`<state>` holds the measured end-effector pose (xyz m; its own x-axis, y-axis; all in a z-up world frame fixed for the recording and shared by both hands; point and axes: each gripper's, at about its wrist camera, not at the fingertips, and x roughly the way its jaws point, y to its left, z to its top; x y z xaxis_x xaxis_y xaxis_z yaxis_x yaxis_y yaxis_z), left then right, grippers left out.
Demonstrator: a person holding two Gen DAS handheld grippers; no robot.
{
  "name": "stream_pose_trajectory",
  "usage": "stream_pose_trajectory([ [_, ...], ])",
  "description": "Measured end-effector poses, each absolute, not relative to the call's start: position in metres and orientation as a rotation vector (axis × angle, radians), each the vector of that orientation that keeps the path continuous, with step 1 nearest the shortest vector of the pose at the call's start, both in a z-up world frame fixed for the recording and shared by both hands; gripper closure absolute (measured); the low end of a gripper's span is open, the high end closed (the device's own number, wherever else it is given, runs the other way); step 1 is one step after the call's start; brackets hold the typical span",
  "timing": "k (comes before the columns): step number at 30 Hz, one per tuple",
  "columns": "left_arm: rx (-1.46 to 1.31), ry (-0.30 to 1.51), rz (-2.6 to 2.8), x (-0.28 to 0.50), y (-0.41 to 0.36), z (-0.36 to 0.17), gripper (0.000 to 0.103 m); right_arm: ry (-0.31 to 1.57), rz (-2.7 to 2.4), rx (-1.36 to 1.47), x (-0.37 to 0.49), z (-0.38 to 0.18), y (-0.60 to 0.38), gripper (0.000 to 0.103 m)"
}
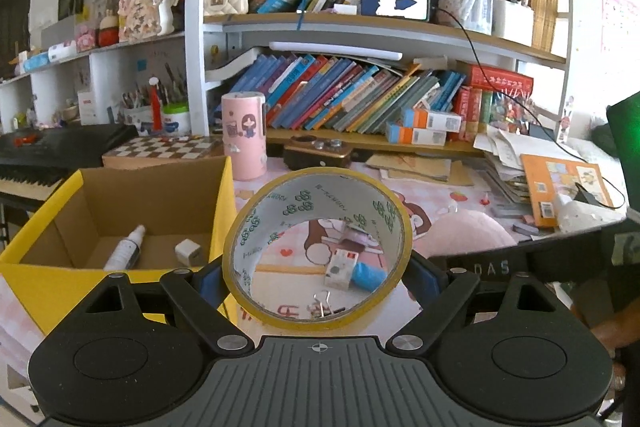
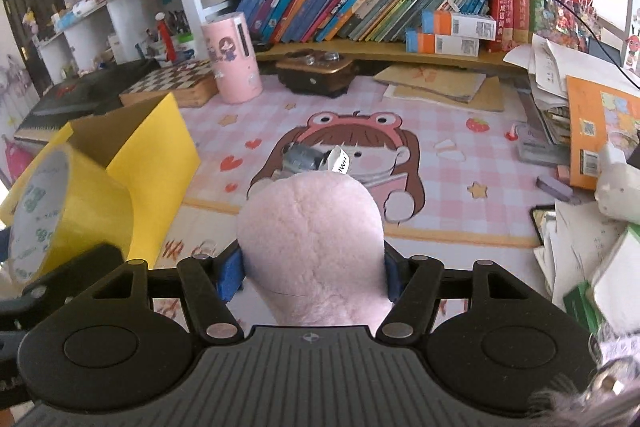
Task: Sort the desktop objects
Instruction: 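Carry the tape roll and pig plush up toward the yellow box with both grippers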
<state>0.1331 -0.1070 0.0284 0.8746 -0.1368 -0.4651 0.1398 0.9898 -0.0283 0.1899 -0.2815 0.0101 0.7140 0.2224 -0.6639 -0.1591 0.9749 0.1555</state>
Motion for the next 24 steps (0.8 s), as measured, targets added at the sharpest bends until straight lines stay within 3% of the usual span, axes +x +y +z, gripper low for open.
stream_pose_trajectory([
  [24,-0.062,0.565,-0.118,0.055,-0.024,0.02,0.014,0.776,0.227,0.033,0.094,0.009,-0.196,0.04],
])
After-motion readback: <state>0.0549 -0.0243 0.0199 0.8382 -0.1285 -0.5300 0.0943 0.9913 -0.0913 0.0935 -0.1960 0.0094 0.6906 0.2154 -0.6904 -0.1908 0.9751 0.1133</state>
